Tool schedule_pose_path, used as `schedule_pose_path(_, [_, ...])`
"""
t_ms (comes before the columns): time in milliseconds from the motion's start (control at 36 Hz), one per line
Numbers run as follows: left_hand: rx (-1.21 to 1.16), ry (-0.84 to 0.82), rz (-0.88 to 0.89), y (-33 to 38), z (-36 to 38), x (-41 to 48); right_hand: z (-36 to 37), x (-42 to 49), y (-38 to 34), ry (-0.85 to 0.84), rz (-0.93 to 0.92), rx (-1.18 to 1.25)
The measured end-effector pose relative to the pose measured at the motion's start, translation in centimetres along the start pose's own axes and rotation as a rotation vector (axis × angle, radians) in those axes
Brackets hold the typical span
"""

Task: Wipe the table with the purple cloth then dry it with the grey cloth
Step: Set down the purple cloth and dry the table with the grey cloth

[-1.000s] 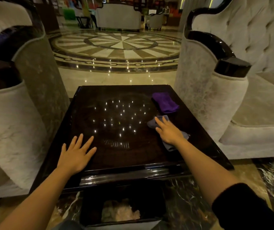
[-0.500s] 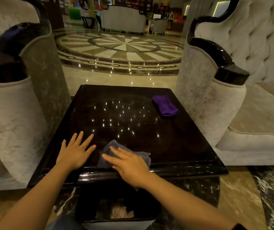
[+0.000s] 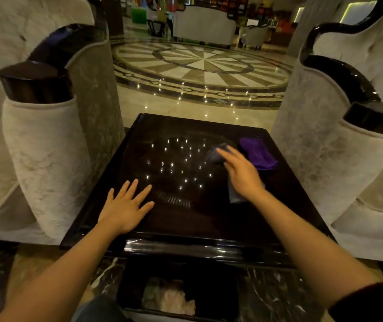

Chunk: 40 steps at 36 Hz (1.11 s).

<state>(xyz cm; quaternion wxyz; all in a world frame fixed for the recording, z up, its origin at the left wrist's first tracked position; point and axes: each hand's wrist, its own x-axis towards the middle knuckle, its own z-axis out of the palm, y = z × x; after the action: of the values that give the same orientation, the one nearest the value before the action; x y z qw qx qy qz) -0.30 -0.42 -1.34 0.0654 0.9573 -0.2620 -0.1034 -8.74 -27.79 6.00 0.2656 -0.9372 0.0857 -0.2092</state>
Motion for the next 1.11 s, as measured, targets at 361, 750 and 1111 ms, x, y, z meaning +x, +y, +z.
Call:
schedule_pose_path(361, [-0.005,-0.005,0.015,0.0,0.3,0.1,4.4,4.7,6.5,-0.286,0.259,-0.326])
schedule_pose_path(750, [-0.01,0.019,0.018,0.1,0.1,-0.2,7.9,5.0,1.2,-0.447,0.11,-0.25])
schedule_pose_path(1111, [0.008,0.012,-0.001,0.5,0.0,-0.4,7.8,-2.7,-4.5,-0.502,-0.227,-0.122])
